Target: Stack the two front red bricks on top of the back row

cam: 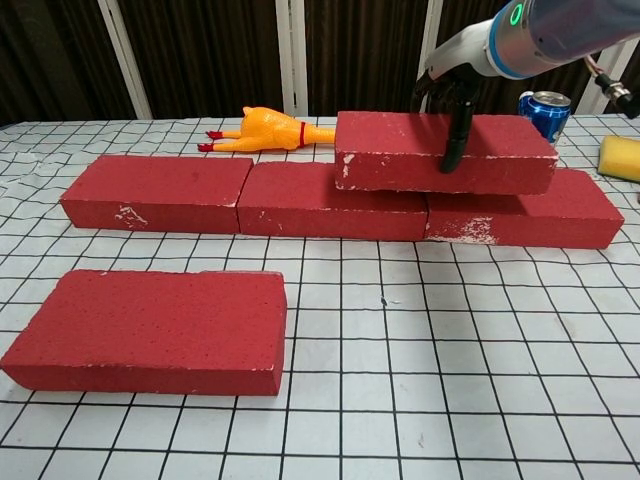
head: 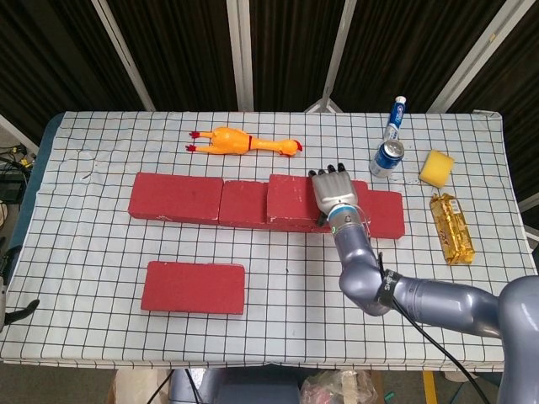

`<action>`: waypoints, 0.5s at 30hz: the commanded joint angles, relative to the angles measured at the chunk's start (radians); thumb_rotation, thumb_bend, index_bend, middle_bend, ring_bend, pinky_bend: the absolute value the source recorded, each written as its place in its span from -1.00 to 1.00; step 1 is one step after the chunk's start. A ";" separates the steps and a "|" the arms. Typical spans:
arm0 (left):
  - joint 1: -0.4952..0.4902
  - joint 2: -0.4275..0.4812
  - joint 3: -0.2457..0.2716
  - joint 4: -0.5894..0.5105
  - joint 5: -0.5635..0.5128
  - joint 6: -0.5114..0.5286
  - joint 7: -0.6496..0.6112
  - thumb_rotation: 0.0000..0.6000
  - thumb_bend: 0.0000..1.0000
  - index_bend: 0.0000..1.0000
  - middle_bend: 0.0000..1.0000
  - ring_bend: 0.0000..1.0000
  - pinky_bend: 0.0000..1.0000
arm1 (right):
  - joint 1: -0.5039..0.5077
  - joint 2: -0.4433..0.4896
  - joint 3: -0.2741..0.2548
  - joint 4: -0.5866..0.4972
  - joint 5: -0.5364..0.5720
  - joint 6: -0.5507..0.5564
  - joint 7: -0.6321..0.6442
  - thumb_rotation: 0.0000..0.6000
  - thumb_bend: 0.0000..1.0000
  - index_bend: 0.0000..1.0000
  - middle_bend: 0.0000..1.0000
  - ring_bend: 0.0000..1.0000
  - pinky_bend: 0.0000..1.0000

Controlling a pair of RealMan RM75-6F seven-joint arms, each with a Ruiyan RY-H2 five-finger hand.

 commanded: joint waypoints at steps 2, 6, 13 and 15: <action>0.001 0.001 -0.001 0.000 -0.001 0.004 0.000 1.00 -1.00 -0.69 -1.00 -1.00 -0.77 | 0.016 -0.019 -0.013 0.030 0.002 -0.007 0.008 1.00 -0.68 -0.45 -0.42 -0.81 -1.00; 0.000 0.001 0.000 0.000 -0.005 0.000 0.004 1.00 -1.00 -0.69 -1.00 -1.00 -0.77 | 0.029 -0.048 -0.031 0.062 -0.008 0.016 0.007 1.00 -0.68 -0.45 -0.42 -0.81 -1.00; 0.000 -0.002 0.001 -0.002 -0.006 0.003 0.014 1.00 -1.00 -0.69 -1.00 -1.00 -0.77 | 0.036 -0.090 -0.039 0.113 -0.016 0.008 0.020 1.00 -0.68 -0.45 -0.42 -0.81 -1.00; -0.002 -0.004 0.002 -0.001 -0.006 0.001 0.018 1.00 -1.00 -0.69 -1.00 -1.00 -0.77 | 0.039 -0.102 -0.042 0.124 -0.021 0.008 0.022 1.00 -0.68 -0.45 -0.42 -0.81 -1.00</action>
